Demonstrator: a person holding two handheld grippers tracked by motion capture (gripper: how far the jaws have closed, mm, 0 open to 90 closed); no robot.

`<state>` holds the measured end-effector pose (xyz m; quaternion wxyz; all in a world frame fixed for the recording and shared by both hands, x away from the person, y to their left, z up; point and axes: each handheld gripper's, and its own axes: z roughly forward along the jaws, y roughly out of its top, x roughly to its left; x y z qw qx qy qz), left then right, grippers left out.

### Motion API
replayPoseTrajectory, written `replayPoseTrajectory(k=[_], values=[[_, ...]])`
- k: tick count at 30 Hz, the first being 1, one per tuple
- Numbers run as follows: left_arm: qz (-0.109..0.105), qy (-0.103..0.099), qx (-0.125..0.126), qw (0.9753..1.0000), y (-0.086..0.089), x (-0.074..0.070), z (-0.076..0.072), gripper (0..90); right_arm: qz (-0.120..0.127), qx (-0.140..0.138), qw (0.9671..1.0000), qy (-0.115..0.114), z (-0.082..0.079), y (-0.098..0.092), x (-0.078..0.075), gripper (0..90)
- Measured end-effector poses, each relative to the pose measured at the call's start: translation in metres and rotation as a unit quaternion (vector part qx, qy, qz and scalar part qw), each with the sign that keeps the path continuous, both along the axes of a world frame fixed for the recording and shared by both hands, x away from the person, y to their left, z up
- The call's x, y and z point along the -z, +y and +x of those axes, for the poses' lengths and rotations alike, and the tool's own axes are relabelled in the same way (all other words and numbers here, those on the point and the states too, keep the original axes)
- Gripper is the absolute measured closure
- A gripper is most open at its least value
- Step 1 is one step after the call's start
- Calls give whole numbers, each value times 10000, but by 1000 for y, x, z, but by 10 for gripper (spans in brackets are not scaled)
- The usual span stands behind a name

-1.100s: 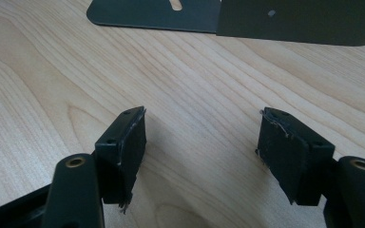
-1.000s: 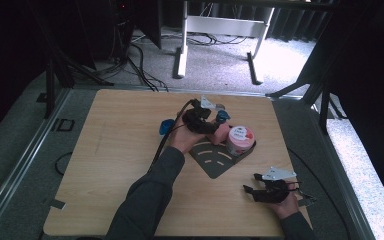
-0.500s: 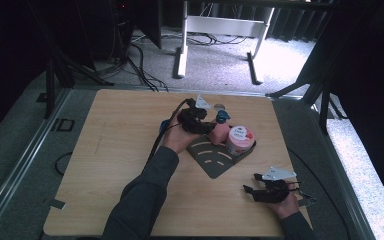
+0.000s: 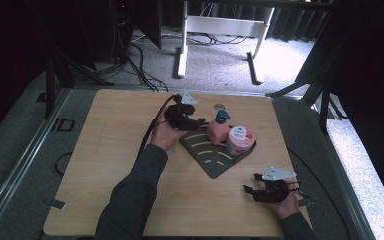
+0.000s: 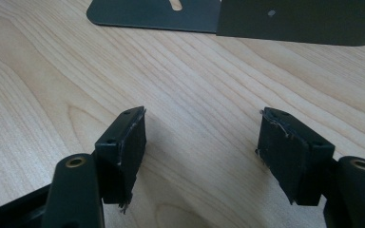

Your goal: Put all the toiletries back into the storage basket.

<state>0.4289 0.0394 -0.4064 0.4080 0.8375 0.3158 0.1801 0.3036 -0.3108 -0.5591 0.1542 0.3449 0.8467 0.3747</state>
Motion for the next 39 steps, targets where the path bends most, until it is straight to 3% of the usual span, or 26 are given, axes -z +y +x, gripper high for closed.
replayPoseTrajectory(k=[7,19,29,31,34,39], values=[[-111,16,-230,9997,19,3,0,439,0,1,10000,1,0,0,0,330],[4,81,-325,9994,38,1,-2,435,1,3,10000,3,0,0,0,330],[105,154,-301,9994,53,-1,-8,435,0,6,10000,6,0,0,0,330],[120,42,-284,9995,56,-2,-11,443,1,6,10000,7,0,0,0,330],[-26,-67,-208,9998,62,-2,-16,462,0,5,10000,6,0,0,0,330],[49,52,-223,9997,69,2,-18,450,-1,10,10000,2,0,0,0,330]])
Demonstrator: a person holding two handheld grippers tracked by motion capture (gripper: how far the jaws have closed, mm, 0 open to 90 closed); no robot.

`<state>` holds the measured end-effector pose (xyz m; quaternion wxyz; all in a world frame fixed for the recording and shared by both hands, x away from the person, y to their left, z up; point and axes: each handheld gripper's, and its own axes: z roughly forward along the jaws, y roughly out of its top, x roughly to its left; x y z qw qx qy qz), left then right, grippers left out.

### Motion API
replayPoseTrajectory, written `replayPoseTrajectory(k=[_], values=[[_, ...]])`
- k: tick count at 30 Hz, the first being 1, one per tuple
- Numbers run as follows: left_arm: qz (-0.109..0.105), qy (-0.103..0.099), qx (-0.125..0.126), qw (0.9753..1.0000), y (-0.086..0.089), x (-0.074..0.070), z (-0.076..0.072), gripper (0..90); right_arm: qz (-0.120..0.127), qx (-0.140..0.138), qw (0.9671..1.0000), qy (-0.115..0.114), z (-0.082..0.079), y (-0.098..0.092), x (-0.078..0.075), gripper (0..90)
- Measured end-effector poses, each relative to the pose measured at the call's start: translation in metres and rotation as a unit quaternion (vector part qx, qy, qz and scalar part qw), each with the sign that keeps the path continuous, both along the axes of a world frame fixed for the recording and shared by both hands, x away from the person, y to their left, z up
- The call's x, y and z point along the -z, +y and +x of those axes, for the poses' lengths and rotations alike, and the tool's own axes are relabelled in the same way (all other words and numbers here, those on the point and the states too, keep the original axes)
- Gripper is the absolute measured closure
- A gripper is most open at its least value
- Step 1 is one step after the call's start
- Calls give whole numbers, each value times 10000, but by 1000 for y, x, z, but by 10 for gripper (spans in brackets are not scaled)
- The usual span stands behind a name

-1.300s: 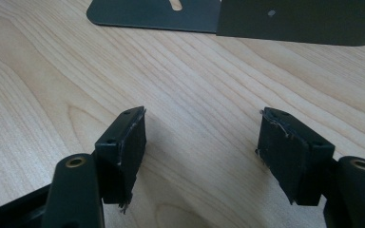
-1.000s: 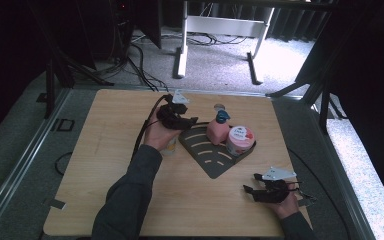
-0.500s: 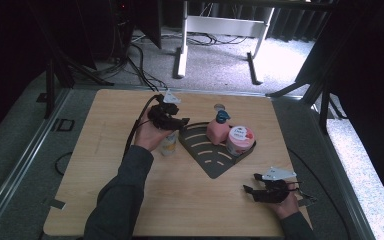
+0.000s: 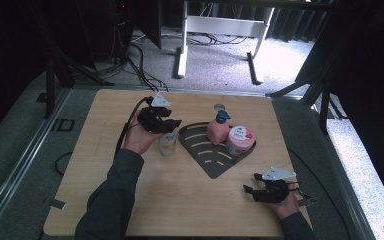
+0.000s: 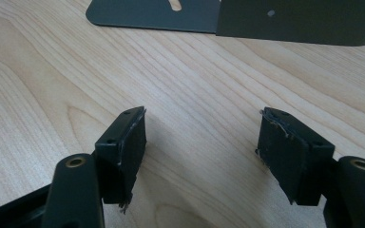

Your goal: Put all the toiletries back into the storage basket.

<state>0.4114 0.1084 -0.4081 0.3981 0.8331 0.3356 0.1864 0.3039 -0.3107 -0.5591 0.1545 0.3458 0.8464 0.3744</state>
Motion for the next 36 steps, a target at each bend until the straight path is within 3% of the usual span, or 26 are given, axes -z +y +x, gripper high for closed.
replayPoseTrajectory(k=[6,14,20,28,35,36], values=[[162,98,-22,9998,4,4,-1,444,-1,1,10000,-3,0,0,0,330],[95,269,-16,9996,11,13,-3,459,2,4,10000,-2,0,0,0,330],[289,356,65,9989,8,16,-4,507,1,5,10000,-1,0,0,0,330],[354,314,-81,9988,6,16,-8,529,-2,3,10000,-3,0,0,0,330],[464,343,-159,9982,4,15,-11,534,1,4,10000,-2,0,0,0,330],[489,421,-153,9978,5,15,-9,532,1,5,10000,-2,0,0,0,330]])
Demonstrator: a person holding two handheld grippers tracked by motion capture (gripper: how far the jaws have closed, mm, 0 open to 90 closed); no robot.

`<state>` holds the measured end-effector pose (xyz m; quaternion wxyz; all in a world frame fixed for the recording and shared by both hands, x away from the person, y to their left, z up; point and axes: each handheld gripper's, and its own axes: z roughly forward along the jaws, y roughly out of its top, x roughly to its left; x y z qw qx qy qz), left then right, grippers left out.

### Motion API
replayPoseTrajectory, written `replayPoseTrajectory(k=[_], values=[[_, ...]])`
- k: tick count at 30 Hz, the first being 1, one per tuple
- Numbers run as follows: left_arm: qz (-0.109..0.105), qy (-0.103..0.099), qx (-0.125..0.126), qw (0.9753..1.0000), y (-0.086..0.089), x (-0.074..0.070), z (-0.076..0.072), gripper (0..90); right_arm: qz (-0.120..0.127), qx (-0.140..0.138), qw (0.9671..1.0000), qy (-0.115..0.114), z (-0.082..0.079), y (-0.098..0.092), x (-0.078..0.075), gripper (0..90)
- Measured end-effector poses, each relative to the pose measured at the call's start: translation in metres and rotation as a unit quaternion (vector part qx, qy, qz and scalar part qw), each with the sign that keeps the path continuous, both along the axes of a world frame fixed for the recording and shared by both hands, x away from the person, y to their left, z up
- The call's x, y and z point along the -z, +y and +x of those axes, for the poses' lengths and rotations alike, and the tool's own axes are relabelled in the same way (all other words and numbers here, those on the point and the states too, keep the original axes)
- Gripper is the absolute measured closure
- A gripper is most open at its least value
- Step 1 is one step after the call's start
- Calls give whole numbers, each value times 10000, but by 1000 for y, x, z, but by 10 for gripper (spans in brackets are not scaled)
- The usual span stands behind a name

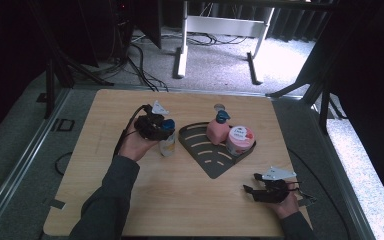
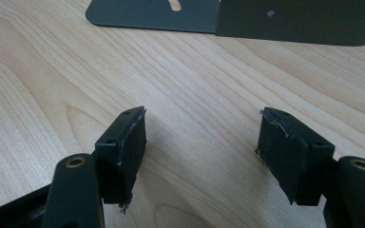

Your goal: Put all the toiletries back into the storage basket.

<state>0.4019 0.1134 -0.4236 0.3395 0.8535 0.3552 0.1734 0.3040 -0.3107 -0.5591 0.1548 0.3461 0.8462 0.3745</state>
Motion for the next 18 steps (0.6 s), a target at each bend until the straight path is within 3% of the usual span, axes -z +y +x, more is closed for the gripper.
replayPoseTrajectory(k=[10,18], values=[[151,255,76,9995,-3,9,9,501,1,-1,10000,0,0,0,0,330],[399,426,167,9982,-8,16,14,500,0,-1,10000,0,0,0,0,330]])
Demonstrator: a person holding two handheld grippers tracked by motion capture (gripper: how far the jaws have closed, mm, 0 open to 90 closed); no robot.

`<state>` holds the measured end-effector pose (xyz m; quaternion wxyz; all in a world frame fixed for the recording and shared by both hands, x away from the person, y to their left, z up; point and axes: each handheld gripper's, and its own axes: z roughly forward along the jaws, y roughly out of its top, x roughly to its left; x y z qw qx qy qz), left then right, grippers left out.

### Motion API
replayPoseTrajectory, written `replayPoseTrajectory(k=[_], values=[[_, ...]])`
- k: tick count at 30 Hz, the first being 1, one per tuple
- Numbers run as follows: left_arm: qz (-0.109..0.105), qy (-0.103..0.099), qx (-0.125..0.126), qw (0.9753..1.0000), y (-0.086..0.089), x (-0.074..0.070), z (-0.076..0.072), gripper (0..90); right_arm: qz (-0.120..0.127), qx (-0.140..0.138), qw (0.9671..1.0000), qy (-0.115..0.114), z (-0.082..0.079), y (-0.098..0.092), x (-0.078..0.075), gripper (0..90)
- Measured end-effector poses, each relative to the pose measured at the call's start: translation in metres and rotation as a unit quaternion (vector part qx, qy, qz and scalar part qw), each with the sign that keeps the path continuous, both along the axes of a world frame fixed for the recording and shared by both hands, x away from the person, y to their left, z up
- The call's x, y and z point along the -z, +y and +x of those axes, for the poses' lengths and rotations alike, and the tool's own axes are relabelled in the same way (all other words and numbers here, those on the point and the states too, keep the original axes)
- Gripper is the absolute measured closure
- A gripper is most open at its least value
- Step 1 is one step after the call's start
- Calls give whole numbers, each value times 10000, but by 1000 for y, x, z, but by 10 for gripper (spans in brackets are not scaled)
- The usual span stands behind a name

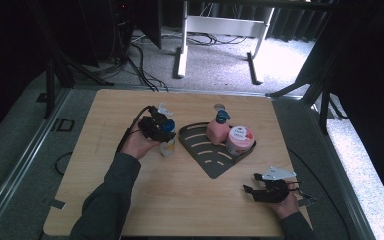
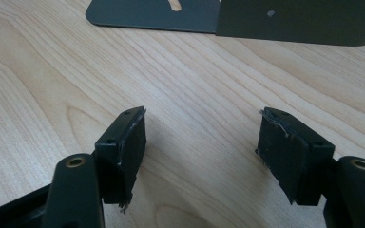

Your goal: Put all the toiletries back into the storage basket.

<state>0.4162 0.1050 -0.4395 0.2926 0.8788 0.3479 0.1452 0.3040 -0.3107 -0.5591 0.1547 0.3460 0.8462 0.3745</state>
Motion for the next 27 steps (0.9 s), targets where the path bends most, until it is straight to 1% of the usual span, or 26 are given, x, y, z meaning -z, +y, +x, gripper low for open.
replayPoseTrajectory(k=[2,5,10,12,16,18,23,27], values=[[46,28,30,10000,-1,2,2,494,-1,-2,10000,0,0,0,0,330],[58,89,50,9999,-2,5,4,492,2,-3,10000,0,0,0,0,330],[248,213,119,9994,-5,11,7,493,1,-6,10000,-1,0,0,0,330],[258,245,134,9993,-6,13,7,494,1,-6,10000,-5,0,0,0,330],[350,346,165,9987,-6,16,9,494,-1,-5,10000,-1,0,0,0,330],[401,365,180,9984,-6,18,10,493,-2,-7,10000,-3,0,0,0,330],[438,430,193,9979,-7,20,11,493,-3,-6,10000,-4,0,0,0,330],[470,444,207,9977,-7,21,12,488,-3,-8,10000,-5,0,0,0,330]])
